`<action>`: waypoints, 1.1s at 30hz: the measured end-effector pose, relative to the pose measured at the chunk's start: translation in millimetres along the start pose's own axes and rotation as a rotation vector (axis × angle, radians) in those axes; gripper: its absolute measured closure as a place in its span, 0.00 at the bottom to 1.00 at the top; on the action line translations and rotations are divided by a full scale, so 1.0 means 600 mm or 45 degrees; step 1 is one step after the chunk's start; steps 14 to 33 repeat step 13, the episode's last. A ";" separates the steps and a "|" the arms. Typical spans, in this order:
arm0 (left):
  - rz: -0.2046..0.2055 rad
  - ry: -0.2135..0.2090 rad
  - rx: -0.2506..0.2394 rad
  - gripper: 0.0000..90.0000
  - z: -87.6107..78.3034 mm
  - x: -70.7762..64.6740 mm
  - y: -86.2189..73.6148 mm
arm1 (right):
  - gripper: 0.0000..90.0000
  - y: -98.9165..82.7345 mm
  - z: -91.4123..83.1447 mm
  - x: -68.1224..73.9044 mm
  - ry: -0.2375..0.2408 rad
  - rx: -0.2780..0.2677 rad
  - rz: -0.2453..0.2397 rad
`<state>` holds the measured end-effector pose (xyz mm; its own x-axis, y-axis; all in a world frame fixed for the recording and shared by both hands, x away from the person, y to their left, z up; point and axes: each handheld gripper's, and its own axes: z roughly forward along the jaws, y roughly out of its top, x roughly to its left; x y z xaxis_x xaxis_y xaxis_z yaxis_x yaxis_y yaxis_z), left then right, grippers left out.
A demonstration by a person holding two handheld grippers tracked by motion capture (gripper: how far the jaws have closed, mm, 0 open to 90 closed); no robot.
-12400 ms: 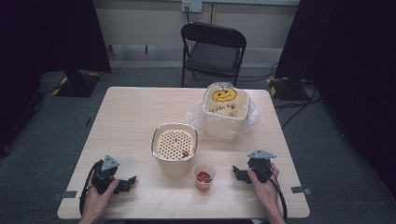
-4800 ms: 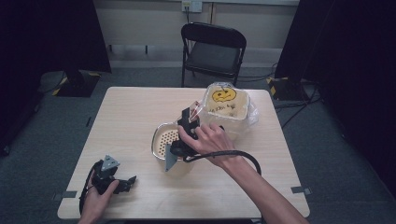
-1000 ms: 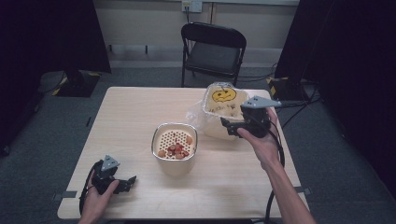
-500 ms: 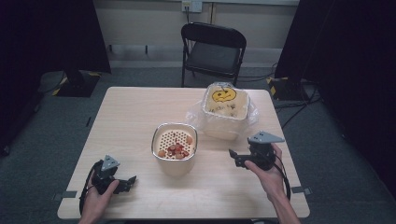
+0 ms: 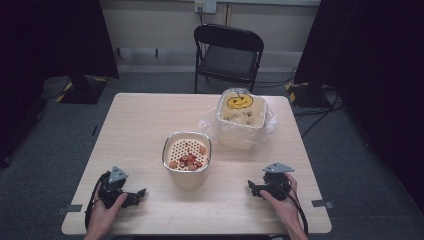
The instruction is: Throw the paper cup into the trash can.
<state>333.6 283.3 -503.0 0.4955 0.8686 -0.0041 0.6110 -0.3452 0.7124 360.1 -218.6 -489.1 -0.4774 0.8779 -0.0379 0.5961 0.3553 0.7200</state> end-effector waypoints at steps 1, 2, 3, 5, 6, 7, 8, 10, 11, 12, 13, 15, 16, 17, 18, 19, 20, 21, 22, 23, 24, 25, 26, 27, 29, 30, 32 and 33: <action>0.000 0.000 0.000 0.00 0.000 0.000 0.000 | 0.17 -0.003 0.005 0.000 -0.021 0.023 -0.002; 0.000 0.000 0.000 0.00 0.000 0.000 0.000 | 0.16 -0.005 0.008 0.001 -0.022 0.032 -0.004; 0.000 0.000 0.000 0.00 0.000 0.000 0.000 | 0.16 -0.007 0.009 0.001 -0.012 0.018 0.006; 0.000 0.000 0.000 0.00 0.000 0.000 0.000 | 0.15 -0.010 0.010 -0.001 0.006 0.005 0.034; 0.004 0.000 0.003 0.00 0.000 0.000 0.000 | 0.15 -0.013 0.010 -0.001 0.006 -0.010 0.032; 0.001 0.000 0.000 0.00 0.000 0.000 0.000 | 0.15 -0.015 0.010 -0.002 0.008 -0.024 0.032; 0.000 0.000 0.000 0.00 0.000 0.000 0.000 | 0.15 -0.016 0.010 -0.003 0.010 -0.026 0.028; 0.000 0.000 0.000 0.00 0.000 0.000 0.000 | 0.15 -0.016 0.010 -0.003 0.008 -0.026 0.028; 0.003 0.001 0.002 0.00 0.000 0.000 0.000 | 0.15 -0.015 0.010 -0.003 0.011 -0.026 0.029; -0.001 0.000 0.000 0.00 0.000 0.000 0.000 | 0.15 -0.016 0.010 -0.003 0.011 -0.026 0.029; 0.003 0.001 0.002 0.00 0.000 0.000 0.000 | 0.15 -0.015 0.010 -0.002 0.009 -0.024 0.031; 0.003 0.001 0.002 0.00 0.000 0.000 0.000 | 0.15 -0.015 0.010 -0.002 0.009 -0.024 0.031; 0.003 0.001 0.002 0.00 0.000 0.000 0.000 | 0.15 -0.015 0.010 -0.002 0.009 -0.024 0.031; 0.003 0.001 0.002 0.00 0.000 0.000 0.000 | 0.15 -0.015 0.010 -0.002 0.009 -0.024 0.031; 0.003 0.001 0.002 0.00 0.000 0.000 0.000 | 0.15 -0.015 0.010 -0.002 0.009 -0.024 0.031; 0.003 0.001 0.002 0.00 0.000 0.000 0.000 | 0.15 -0.015 0.010 -0.002 0.009 -0.024 0.031; 0.003 0.001 0.002 0.00 0.000 0.000 0.000 | 0.15 -0.015 0.010 -0.002 0.009 -0.024 0.031; 0.003 0.001 0.002 0.00 0.000 0.000 0.000 | 0.15 -0.015 0.010 -0.002 0.009 -0.024 0.031; 0.003 0.001 0.002 0.00 0.000 0.000 0.000 | 0.15 -0.015 0.010 -0.002 0.009 -0.024 0.031; 0.003 0.001 0.002 0.00 0.000 0.000 0.000 | 0.15 -0.015 0.010 -0.002 0.009 -0.024 0.031; 0.003 0.001 0.002 0.00 0.000 0.000 0.000 | 0.15 -0.015 0.010 -0.002 0.009 -0.024 0.031; 0.003 0.001 0.002 0.00 0.000 0.000 0.000 | 0.15 -0.015 0.010 -0.002 0.009 -0.024 0.031; 0.003 0.001 0.002 0.00 0.000 0.000 0.000 | 0.15 -0.015 0.010 -0.002 0.009 -0.024 0.031; 0.003 0.001 0.002 0.00 0.000 0.000 0.000 | 0.15 -0.015 0.010 -0.002 0.009 -0.024 0.031; 0.003 0.001 0.002 0.00 0.000 0.000 0.000 | 0.15 -0.015 0.010 -0.002 0.009 -0.024 0.031; 0.003 0.001 0.002 0.00 0.000 0.000 0.000 | 0.15 -0.015 0.010 -0.002 0.009 -0.024 0.031; 0.003 0.001 0.002 0.00 0.000 0.000 0.000 | 0.15 -0.015 0.010 -0.002 0.009 -0.024 0.031; 0.003 0.001 0.002 0.00 0.000 0.000 0.000 | 0.15 -0.015 0.010 -0.002 0.009 -0.024 0.031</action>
